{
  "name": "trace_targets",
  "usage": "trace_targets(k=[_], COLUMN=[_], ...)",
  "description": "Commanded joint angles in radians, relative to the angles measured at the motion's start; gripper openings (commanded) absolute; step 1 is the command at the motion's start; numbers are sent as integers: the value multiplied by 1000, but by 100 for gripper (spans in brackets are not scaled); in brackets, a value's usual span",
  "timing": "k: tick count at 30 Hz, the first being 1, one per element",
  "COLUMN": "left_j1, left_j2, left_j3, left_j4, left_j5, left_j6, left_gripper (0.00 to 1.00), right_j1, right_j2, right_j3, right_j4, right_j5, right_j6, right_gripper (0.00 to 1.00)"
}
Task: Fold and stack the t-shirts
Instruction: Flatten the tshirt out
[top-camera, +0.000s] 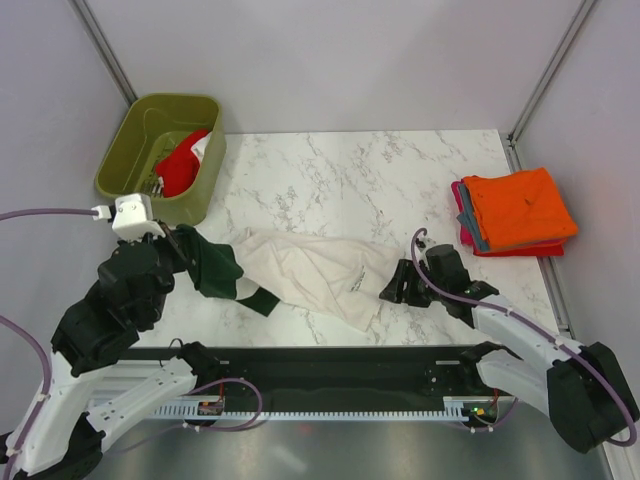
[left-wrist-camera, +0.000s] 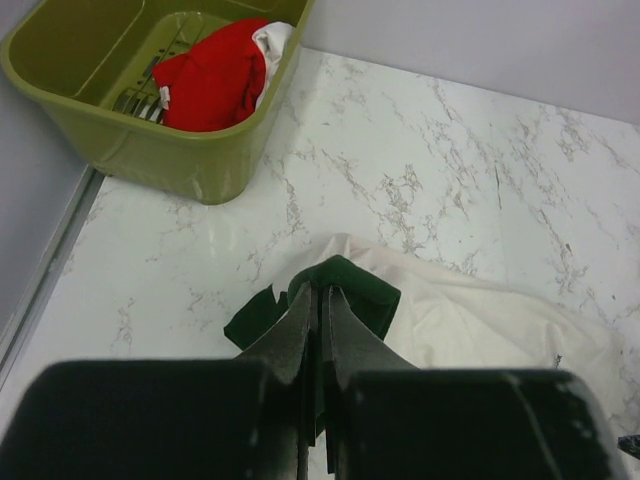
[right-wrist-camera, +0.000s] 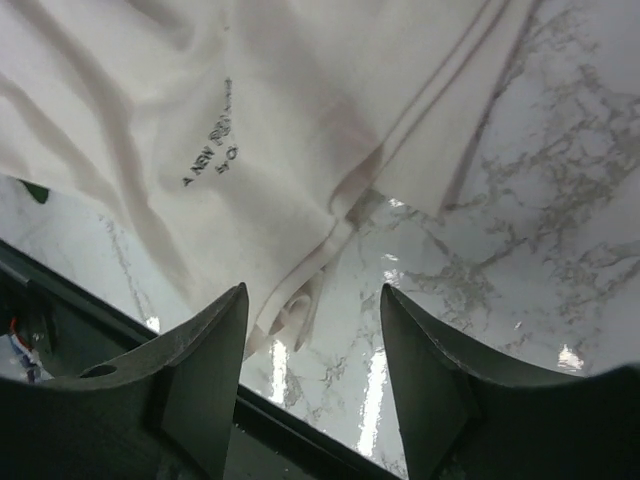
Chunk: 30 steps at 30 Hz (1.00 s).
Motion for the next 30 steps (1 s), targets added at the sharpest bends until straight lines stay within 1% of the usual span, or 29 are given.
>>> trace_targets(k=[1, 3, 6, 10, 12, 15, 16, 17, 18, 19, 21, 23, 24, 26, 27, 29, 30], left_j1=[2, 3, 3, 2, 2, 2, 2, 2, 2, 2, 2, 3, 3, 3, 2, 3, 2], left_j2=[-17, -25, -34, -46, -49, -59, -59, -60, -60, -60, -57, -57, -59, -72, -82, -108, -140], left_j3=[-34, -51, -79, -97, -100, -111, -117, -122, -125, -129, -134, -128, -120, -111, -108, -99, -99], left_j4=[19, 19, 20, 19, 19, 20, 20, 22, 22, 22, 23, 23, 19, 11, 0, -6, -6], left_j5=[19, 29, 30, 27, 26, 21, 20, 15, 12, 7, -2, -11, -23, -36, -40, -54, -59], left_j6=[-3, -4, -4, 3, 5, 7, 7, 7, 8, 10, 13, 19, 23, 22, 13, 2, -3], left_gripper=[2, 2, 2, 2, 2, 2, 2, 2, 2, 2, 2, 2, 2, 2, 2, 2, 2], right_j1=[6, 6, 4, 6, 4, 6, 6, 1, -2, -6, -23, -32, -35, -39, -42, -42, -42], right_j2=[54, 85, 175, 323, 366, 464, 513, 539, 588, 610, 639, 624, 593, 553, 508, 454, 393], right_j3=[41, 60, 110, 181, 213, 254, 291, 313, 368, 402, 501, 560, 610, 656, 687, 693, 675], right_j4=[0, 33, 59, 121, 151, 173, 173, 173, 173, 171, 159, 139, 112, 70, 26, -6, -20], right_j5=[130, 155, 181, 181, 181, 211, 225, 233, 236, 230, 207, 196, 210, 228, 237, 257, 257], right_j6=[0, 0, -3, 2, 11, 18, 25, 26, 23, 18, 3, -15, -30, -50, -63, -86, -90], right_gripper=[63, 63, 63, 63, 62, 49, 37, 30, 12, 2, 0, 0, 0, 0, 0, 0, 0])
